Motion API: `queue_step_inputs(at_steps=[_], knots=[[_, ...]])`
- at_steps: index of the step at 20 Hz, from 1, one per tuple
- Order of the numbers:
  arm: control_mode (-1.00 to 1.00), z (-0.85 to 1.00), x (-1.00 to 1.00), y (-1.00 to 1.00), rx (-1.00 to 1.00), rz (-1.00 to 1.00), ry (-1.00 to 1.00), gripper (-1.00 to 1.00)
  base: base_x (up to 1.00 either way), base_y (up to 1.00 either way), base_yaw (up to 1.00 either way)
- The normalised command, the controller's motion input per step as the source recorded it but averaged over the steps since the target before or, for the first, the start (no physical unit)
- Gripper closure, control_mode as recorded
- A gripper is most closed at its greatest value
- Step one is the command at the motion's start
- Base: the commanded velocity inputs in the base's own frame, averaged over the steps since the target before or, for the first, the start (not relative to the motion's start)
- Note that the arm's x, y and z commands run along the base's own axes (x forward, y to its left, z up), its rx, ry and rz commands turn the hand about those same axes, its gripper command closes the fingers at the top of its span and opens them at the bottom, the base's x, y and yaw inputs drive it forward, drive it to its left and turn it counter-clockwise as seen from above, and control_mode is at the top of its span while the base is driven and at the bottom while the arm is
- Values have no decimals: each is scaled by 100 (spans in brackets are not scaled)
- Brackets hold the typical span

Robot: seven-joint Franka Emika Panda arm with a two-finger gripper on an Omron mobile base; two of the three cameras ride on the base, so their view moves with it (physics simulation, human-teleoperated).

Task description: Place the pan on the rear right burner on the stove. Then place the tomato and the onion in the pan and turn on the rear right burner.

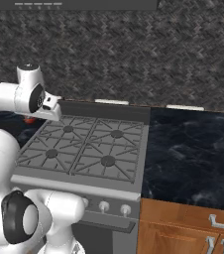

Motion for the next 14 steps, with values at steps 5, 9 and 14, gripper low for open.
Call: queue_step_inputs(at_steps=[5,9,14], knots=[[-100,0,-12,49,0,0,0,-100,0,0,0],[-100,-4,-24,46,0,0,0,-100,0,0,0],[-100,-5,-29,47,0,0,0,-100,0,0,0]])
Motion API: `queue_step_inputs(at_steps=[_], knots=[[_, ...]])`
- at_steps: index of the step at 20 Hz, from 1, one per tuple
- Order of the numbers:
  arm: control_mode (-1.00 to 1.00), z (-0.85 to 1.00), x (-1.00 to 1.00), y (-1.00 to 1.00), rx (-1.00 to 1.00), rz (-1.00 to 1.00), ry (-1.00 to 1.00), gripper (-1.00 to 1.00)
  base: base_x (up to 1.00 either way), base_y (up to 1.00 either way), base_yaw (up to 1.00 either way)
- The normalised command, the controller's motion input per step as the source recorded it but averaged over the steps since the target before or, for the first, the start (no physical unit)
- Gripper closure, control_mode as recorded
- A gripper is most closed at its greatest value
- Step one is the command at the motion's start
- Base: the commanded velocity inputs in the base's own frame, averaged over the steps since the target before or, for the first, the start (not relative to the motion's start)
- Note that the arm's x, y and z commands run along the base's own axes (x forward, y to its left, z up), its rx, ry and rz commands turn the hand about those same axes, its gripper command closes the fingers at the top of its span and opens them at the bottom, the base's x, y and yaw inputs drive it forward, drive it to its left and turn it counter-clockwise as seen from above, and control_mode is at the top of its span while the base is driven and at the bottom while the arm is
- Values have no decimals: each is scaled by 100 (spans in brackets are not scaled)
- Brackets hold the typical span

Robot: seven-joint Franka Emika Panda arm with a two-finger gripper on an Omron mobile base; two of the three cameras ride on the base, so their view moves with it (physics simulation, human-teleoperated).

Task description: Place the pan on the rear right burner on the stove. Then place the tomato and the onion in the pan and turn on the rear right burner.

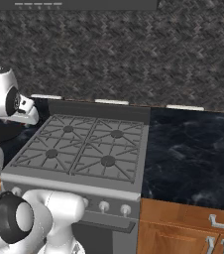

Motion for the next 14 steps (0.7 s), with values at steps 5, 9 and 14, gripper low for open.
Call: queue_step_inputs(at_steps=[5,9,14], knots=[[-100,-2,-32,55,0,0,0,-100,0,0,0],[-100,-3,-32,57,0,0,0,-100,0,0,0],[-100,-2,-23,51,0,0,0,-100,0,0,0]])
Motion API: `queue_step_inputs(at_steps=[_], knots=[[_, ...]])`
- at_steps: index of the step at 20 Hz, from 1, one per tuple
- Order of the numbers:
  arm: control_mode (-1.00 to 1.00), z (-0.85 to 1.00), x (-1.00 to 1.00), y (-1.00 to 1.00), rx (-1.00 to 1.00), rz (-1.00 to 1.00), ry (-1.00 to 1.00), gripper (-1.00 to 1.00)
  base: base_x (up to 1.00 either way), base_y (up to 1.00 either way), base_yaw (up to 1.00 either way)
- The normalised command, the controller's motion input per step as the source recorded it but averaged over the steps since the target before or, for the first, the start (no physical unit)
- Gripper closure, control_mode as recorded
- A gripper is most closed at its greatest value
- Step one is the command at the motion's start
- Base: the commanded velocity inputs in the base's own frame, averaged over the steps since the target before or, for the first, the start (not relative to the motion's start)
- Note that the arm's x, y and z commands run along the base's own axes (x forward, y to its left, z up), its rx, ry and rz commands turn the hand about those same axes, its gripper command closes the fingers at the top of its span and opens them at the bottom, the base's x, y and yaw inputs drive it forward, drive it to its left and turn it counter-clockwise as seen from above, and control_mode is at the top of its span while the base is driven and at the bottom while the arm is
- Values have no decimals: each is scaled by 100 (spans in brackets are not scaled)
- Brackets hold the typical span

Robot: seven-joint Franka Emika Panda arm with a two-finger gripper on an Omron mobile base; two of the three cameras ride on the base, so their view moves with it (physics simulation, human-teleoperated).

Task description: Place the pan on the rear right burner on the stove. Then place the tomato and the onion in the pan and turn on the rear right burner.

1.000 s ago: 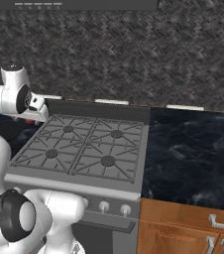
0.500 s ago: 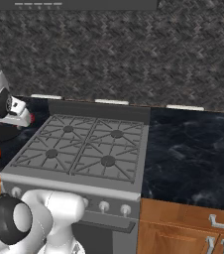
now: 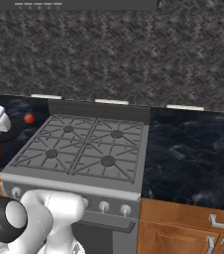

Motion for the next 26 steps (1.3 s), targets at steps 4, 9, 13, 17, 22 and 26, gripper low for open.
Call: queue_step_inputs(at_steps=[4,9,13,17,22,26], knots=[[-100,-2,-9,38,0,0,0,-100,0,0,0],[-100,-4,0,32,0,0,0,-100,0,0,0],[-100,-13,0,32,0,0,0,-100,0,0,0],[-100,-17,0,38,0,0,0,-100,0,0,0],[-100,-16,0,37,0,0,0,-100,0,0,0],[-100,-16,0,35,0,0,0,-100,0,0,0]])
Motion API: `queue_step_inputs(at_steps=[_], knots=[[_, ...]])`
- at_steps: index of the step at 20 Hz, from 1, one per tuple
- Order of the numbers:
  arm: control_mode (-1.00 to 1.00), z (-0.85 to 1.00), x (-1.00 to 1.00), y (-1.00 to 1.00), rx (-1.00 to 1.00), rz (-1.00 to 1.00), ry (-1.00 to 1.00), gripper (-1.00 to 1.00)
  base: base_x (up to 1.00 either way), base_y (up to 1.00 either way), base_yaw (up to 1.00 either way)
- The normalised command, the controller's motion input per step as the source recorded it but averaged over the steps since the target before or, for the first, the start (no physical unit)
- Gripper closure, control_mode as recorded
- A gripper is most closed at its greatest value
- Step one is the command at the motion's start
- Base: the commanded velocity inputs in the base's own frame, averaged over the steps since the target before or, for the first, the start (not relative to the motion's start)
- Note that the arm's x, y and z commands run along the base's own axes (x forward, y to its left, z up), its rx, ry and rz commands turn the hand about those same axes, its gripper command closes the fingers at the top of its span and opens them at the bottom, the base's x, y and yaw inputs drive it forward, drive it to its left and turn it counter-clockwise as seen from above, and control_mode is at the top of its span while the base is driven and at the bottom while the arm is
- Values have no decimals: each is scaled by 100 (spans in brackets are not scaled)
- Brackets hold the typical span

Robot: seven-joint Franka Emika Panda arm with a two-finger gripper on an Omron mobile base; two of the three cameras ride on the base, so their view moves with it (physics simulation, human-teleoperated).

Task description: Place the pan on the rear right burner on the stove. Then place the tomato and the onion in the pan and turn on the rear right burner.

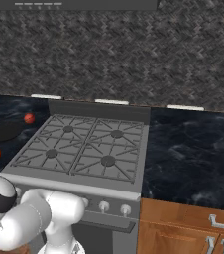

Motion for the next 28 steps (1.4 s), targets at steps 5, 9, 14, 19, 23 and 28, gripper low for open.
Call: queue_step_inputs(at_steps=[5,9,14,19,23,28], knots=[[-100,-16,0,29,0,0,0,-100,0,0,0],[-100,-22,0,19,0,0,0,-100,0,0,0],[-100,-24,0,12,0,0,0,-100,0,0,0],[-100,-19,0,12,0,0,0,-100,0,0,0],[-100,-9,0,11,0,0,0,-100,0,0,0],[-100,-4,1,8,0,0,0,-100,0,0,0]])
